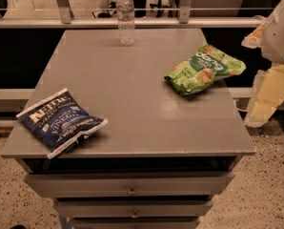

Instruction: Move water bottle near green rice chip bag

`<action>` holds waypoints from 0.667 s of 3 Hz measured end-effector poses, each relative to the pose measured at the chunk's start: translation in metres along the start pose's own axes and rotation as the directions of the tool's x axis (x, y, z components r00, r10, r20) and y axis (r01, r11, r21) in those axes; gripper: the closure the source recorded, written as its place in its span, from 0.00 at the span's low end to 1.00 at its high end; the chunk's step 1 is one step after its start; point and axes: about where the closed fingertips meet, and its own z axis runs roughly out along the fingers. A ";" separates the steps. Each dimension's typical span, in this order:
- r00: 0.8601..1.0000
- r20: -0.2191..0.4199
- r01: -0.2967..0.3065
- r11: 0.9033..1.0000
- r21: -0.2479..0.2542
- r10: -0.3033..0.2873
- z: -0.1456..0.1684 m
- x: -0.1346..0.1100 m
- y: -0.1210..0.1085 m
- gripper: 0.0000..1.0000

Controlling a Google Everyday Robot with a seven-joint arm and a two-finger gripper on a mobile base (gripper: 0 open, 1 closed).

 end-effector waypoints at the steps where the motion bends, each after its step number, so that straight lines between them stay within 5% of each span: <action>1: 1.000 0.001 0.000 1.000 0.001 0.000 0.000 0.000 0.000 0.00; 2: 0.995 0.095 -0.034 0.999 0.041 0.030 0.025 -0.033 -0.047 0.00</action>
Offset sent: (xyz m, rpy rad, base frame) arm 0.1041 0.0387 -0.0110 0.1652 -0.0998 -0.0213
